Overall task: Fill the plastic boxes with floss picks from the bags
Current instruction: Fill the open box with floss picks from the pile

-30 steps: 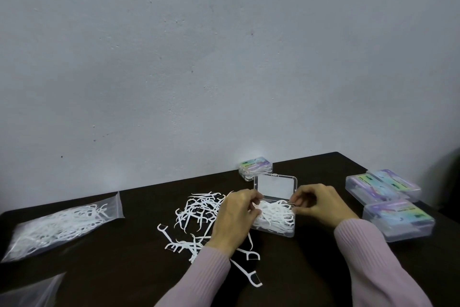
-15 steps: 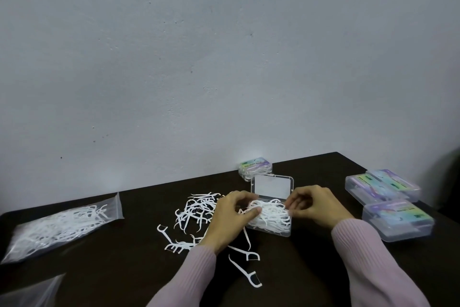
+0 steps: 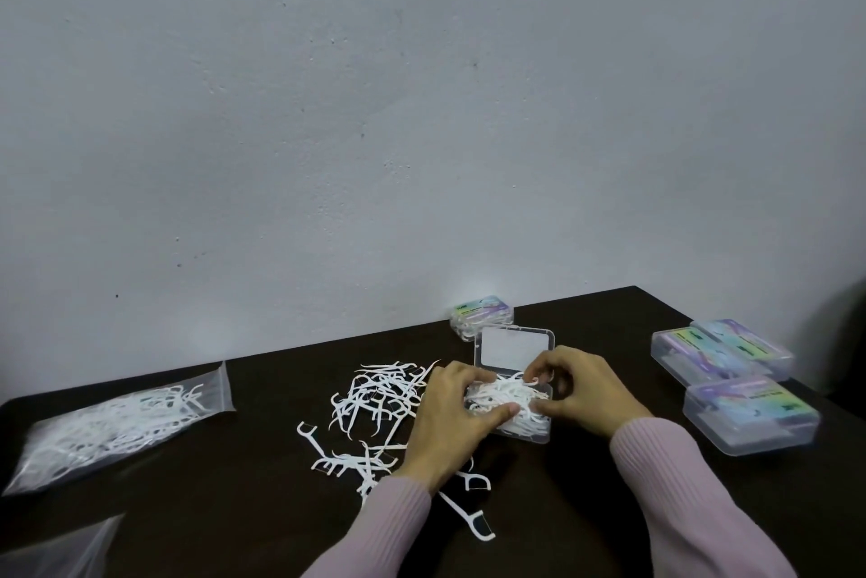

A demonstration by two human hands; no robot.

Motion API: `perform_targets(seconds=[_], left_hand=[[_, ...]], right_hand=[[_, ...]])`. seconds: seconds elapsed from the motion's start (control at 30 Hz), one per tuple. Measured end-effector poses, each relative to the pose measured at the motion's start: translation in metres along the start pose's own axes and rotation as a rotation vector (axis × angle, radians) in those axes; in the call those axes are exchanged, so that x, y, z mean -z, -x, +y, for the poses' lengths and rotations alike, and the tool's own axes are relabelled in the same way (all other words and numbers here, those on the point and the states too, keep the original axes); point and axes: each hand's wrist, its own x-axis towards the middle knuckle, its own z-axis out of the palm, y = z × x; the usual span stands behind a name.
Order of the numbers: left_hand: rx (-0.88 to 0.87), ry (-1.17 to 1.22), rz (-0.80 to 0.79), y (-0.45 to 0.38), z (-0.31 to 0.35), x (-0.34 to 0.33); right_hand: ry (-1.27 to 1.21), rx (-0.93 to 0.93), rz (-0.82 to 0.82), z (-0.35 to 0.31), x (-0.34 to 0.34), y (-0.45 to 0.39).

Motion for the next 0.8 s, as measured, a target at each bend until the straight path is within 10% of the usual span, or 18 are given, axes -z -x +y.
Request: perform_targets(seconds=[0.8], left_hand=[[0.048, 0.105, -0.015, -0.002, -0.010, -0.004]], right_hand=[[0.118, 0.011, -0.021, 0.004, 0.003, -0.002]])
